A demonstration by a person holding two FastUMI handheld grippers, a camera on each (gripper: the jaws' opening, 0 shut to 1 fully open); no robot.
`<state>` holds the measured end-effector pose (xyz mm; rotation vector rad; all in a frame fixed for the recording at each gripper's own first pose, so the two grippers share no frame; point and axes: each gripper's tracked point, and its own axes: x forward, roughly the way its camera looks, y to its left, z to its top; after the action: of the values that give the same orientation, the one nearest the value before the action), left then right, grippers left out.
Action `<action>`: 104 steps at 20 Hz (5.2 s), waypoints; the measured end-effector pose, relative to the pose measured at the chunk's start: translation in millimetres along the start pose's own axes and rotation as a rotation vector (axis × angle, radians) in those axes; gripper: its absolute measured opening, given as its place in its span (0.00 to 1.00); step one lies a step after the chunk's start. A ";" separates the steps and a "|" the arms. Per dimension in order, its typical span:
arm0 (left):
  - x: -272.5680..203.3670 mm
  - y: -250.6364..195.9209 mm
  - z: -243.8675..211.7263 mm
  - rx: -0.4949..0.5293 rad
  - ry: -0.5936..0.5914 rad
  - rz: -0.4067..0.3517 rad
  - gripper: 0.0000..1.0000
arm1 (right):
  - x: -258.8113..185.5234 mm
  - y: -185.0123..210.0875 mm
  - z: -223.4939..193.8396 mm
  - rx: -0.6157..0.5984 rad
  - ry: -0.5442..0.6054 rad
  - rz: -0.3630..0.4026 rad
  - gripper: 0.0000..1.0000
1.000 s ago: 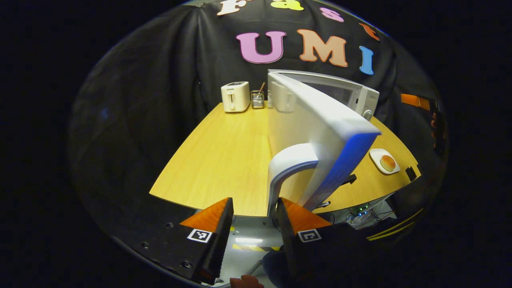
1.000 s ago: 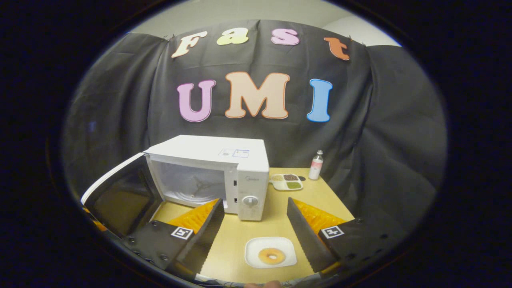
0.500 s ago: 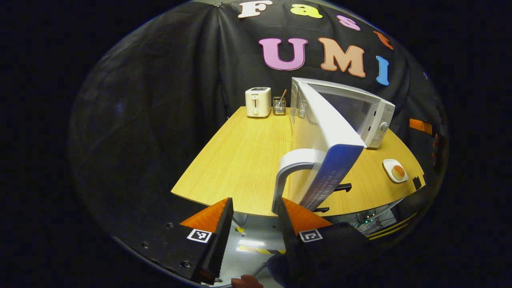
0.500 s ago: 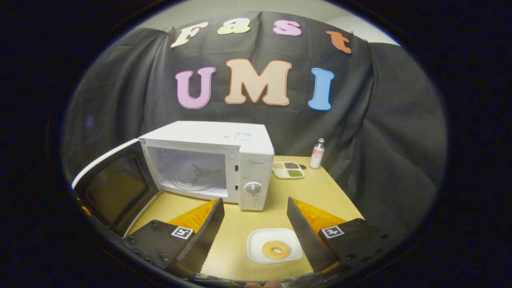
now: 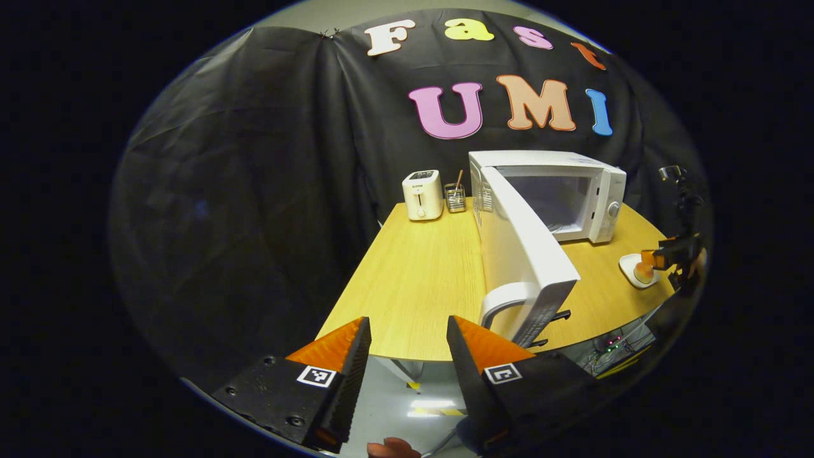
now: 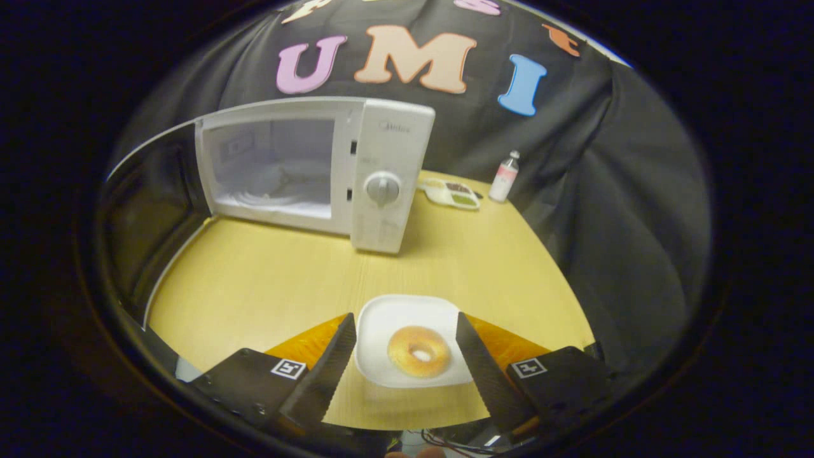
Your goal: Open the microwave oven with the left hand, put the food in, and close the microwave oven.
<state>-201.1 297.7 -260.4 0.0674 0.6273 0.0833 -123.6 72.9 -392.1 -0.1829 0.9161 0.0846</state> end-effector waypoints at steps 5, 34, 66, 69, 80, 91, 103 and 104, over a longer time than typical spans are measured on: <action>-2.8 15.6 17.4 0.003 -0.055 0.066 0.88 | 23.9 -22.8 -34.8 0.010 0.094 -0.057 1.00; 9.3 -14.9 67.2 -0.003 -0.172 0.059 0.88 | 14.7 53.7 44.5 0.527 0.056 0.250 0.73; -2.5 22.7 60.5 -0.130 -0.150 0.152 0.88 | 139.7 259.9 195.3 0.759 -0.138 0.248 0.73; -4.3 26.9 56.5 -0.139 -0.144 0.160 0.87 | 139.6 262.0 195.5 0.755 -0.130 0.250 0.75; 1.2 14.7 76.5 -0.106 -0.179 0.135 0.88 | 129.5 259.3 196.8 0.568 -0.211 0.220 0.91; 0.4 -1.1 86.3 -0.103 -0.205 0.120 0.92 | 65.0 243.4 206.3 0.286 -0.368 0.304 0.91; 16.1 -8.1 76.6 -0.099 -0.195 0.103 0.64 | -81.4 116.3 257.6 0.140 -0.662 0.254 0.92; 18.0 3.6 71.5 -0.081 -0.168 0.171 0.46 | -91.0 102.9 264.7 0.137 -0.685 0.238 0.91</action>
<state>-144.7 300.3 -212.9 0.0492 0.4490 0.2656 12.2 225.4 -174.8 0.0857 0.2542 0.2851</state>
